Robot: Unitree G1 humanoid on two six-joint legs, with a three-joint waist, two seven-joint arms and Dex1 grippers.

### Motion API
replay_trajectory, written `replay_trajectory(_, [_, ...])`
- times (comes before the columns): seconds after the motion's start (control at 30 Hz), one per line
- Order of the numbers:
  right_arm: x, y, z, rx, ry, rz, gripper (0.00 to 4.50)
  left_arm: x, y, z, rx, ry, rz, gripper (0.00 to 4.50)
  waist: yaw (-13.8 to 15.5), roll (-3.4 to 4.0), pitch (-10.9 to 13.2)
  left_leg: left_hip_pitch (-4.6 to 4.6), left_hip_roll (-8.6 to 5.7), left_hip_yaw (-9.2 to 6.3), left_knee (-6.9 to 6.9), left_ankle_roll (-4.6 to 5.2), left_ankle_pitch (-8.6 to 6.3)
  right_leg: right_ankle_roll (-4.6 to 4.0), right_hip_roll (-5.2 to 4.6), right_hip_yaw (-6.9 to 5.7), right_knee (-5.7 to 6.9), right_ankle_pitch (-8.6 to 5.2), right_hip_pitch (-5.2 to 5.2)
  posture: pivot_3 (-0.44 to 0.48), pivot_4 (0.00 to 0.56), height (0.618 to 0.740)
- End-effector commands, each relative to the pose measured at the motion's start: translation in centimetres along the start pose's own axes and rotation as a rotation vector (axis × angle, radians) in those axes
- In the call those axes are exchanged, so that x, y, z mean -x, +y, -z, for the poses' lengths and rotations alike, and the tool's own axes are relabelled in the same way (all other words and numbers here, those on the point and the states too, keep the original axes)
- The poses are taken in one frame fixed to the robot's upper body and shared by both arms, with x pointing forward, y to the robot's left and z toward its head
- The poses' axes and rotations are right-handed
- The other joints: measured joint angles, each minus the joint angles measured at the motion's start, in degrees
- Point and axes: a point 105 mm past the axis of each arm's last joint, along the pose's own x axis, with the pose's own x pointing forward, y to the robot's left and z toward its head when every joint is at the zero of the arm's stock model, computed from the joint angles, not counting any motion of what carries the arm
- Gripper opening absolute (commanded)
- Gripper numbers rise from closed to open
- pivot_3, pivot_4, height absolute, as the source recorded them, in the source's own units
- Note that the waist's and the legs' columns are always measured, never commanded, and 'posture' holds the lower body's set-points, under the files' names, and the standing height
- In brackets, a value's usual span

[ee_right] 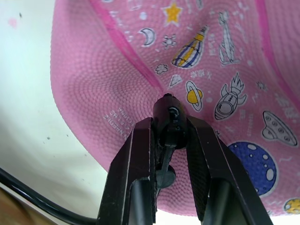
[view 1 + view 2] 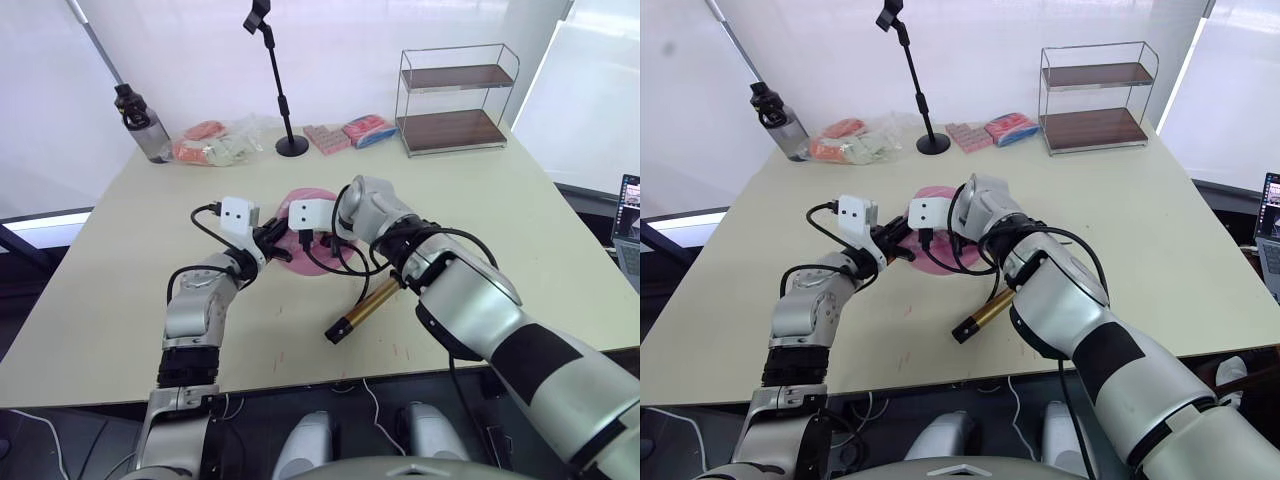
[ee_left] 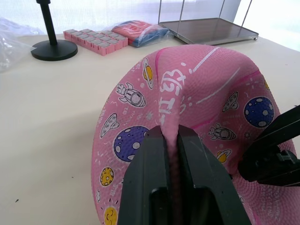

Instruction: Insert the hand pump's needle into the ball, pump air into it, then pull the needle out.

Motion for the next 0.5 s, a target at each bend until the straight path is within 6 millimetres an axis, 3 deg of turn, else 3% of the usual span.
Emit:
replay_trajectory(0.03, [-2.7,3.8,0.3,-0.064,0.007,-0.127,0.35,0.0,-2.3,5.2,0.097,0.186,0.072,0.00,-0.1,0.02,0.0,0.02,-0.04,-0.07,0.00,-0.04,-0.02,0.00,-0.12,0.03,0.00,0.00,0.00,0.000,0.150,0.740])
replay_trajectory(0.5, [-3.4,5.2,-1.7,-0.093,-0.064,-0.158,0.35,0.2,-2.4,5.4,0.107,0.183,0.065,0.00,-0.7,0.07,0.0,0.16,-0.29,-0.23,-0.20,-0.23,-0.08,0.04,-0.15,0.05,0.00,-0.16,0.03,0.000,0.150,0.740])
